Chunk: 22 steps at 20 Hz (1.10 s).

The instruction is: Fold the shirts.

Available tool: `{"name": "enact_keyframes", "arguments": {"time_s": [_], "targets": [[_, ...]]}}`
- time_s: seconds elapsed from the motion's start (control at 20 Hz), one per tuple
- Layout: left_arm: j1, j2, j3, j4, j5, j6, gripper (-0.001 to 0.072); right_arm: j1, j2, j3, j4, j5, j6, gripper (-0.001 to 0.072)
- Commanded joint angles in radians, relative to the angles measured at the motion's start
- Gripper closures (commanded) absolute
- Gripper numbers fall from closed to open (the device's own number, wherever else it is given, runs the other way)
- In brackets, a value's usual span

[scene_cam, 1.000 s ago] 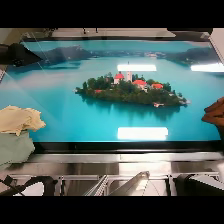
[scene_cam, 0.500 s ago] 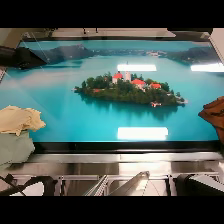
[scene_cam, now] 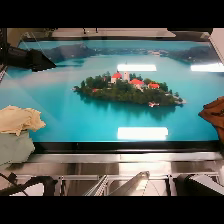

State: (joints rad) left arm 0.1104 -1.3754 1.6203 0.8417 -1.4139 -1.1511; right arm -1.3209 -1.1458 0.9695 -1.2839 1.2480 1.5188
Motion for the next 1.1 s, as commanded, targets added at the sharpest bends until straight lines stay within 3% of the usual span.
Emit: {"name": "enact_keyframes", "arguments": {"time_s": [0.0, 0.15, 0.25, 0.35, 0.45, 0.55, 0.6, 0.65, 0.7, 1.05], "targets": [[0.011, -0.001, 0.030, 0.002, 0.000, 0.003, 0.0694, 0.001, 0.111, 0.031, 0.043, -0.028, 0.026, 0.0014], [0.036, -0.001, 0.135, 0.001, 0.001, 0.002, 0.0694, 0.015, 0.255, 0.036, 0.293, -0.119, -0.041, 0.0014], [0.044, -0.001, 0.200, -0.002, -0.001, -0.004, 0.0694, 0.091, 0.293, 0.035, 0.546, -0.085, -0.114, 0.0014], [0.044, 0.006, 0.220, -0.004, -0.016, -0.022, 0.0694, 0.230, 0.307, 0.035, 0.750, -0.001, -0.259, 0.0014], [0.043, 0.042, 0.157, -0.005, -0.020, -0.025, 0.0696, 0.416, 0.316, 0.027, 0.821, 0.069, -0.300, 0.0014], [0.043, 0.119, 0.012, -0.005, -0.014, -0.025, 0.0696, 0.616, 0.329, -0.014, 0.822, 0.055, -0.268, 0.0018], [0.042, 0.175, -0.082, -0.005, -0.013, -0.025, 0.0696, 0.713, 0.341, -0.049, 0.822, 0.038, -0.246, 0.0100], [0.042, 0.235, -0.175, -0.006, -0.009, -0.029, 0.0696, 0.803, 0.355, -0.084, 0.821, 0.019, -0.242, 0.0463], [0.042, 0.306, -0.280, -0.011, 0.000, -0.040, 0.0696, 0.879, 0.368, -0.117, 0.821, -0.003, -0.213, 0.0685], [0.042, 0.849, -0.929, -0.069, 0.003, -0.132, 0.0692, 1.284, 0.414, -0.408, 0.813, -0.161, -0.215, 0.0669]]}}
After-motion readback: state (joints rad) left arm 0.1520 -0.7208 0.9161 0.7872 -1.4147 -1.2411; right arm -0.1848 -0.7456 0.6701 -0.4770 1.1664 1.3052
